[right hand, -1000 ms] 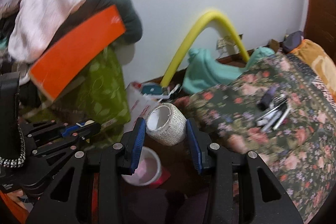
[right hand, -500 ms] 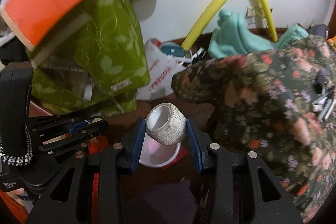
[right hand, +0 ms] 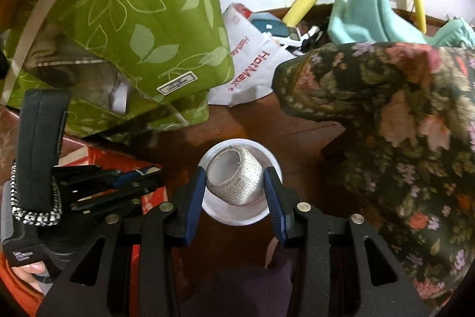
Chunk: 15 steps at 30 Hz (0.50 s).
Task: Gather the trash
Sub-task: 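Carry the tape roll to the white bowl and open the right gripper, then move both tools back over the items on the bed cover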
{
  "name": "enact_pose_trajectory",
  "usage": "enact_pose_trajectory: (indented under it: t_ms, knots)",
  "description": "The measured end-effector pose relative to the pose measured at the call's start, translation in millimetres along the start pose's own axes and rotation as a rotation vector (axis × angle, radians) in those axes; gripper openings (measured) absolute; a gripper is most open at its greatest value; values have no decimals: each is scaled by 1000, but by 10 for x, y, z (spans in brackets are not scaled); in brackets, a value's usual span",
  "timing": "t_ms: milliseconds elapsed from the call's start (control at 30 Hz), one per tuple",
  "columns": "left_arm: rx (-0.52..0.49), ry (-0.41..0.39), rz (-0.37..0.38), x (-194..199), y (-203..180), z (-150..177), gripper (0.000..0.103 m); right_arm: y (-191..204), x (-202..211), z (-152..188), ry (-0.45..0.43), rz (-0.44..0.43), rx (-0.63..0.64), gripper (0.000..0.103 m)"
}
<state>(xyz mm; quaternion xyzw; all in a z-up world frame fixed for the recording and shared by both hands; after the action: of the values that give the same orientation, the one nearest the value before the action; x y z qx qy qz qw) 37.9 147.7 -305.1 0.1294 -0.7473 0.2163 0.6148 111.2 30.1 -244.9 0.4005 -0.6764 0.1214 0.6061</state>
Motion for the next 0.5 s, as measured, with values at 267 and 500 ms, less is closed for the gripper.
enact_pose_trajectory:
  t_ms: [267, 500]
  knots:
    - [4, 29, -2, -61, 7, -64, 32, -48, -139, -75, 82, -68, -48, 42]
    - [-13, 1, -14, 66, 4, -63, 32, -74, 17, -47, 52, -65, -52, 50]
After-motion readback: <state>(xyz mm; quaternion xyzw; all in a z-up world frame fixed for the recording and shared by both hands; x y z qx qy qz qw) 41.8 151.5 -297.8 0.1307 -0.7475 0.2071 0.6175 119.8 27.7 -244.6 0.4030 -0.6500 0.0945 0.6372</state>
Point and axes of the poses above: each gripper's, at about its wrist camera, not at the fingertips, and x roughly against the way its jaws point, y to its left, z to its underside, the point moved 1 cm from there along -x, roughly the way its jaws point, and after that the axes turned 9 degrees about -x, right-handed, at the moved point
